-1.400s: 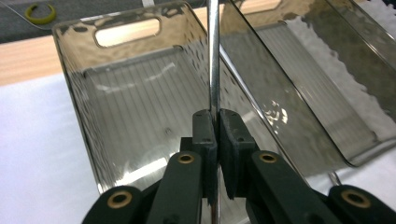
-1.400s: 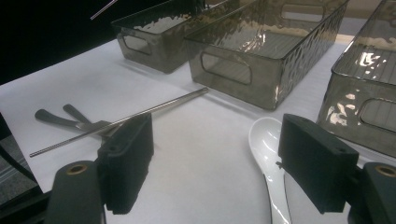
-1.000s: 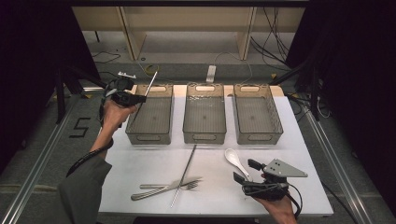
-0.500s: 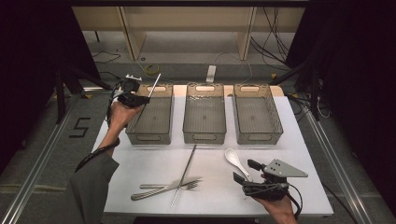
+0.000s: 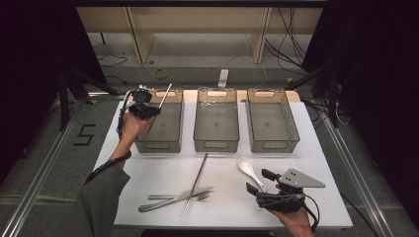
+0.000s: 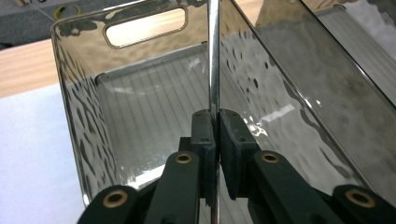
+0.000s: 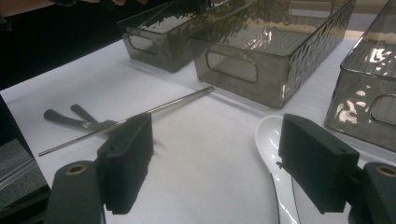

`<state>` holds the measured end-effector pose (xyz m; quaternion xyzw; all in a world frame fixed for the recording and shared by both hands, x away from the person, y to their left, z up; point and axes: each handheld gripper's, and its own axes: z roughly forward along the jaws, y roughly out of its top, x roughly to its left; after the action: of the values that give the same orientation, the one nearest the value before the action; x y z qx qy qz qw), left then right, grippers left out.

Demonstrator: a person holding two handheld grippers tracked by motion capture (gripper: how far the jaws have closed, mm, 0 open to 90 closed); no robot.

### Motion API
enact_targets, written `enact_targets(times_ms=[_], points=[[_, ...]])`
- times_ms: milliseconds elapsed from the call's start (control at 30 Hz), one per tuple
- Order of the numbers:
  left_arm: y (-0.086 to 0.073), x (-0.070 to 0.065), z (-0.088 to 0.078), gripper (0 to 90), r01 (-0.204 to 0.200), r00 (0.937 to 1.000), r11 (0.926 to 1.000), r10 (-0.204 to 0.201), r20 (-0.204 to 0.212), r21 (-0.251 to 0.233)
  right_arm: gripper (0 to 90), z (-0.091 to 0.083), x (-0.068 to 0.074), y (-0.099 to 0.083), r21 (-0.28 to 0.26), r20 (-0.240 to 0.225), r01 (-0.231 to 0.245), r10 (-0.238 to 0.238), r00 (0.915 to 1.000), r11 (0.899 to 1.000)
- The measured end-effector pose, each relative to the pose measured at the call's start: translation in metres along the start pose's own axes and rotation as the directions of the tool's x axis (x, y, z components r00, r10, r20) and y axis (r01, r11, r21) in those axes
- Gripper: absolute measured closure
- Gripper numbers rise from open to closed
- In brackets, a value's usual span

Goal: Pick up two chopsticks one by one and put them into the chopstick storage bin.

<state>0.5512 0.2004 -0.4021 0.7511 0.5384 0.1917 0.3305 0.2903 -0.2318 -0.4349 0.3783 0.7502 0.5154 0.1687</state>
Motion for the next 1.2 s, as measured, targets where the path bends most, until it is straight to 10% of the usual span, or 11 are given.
enact_targets(times_ms=[167, 533, 1200], points=[[-0.001, -0.009, -0.017, 70.7, 0.053, 0.9974, 0.9986, -0.052, 0.050, -0.009, 27.3, -0.001, 0.000, 0.000, -0.002, 0.001, 0.001, -0.001, 1.0000, 1.000], [-0.041, -0.058, -0.060, 39.5, -0.004, 0.9765, 0.9958, -0.016, 0.215, 0.091, 27.3, -0.002, 0.001, 0.001, -0.007, 0.003, 0.004, -0.004, 1.0000, 1.000], [-0.078, -0.106, -0.054, 26.3, -0.122, 0.9566, 0.9688, 0.057, 0.286, 0.216, 27.3, -0.002, 0.003, 0.002, 0.000, 0.002, 0.021, -0.021, 0.9998, 1.000]])
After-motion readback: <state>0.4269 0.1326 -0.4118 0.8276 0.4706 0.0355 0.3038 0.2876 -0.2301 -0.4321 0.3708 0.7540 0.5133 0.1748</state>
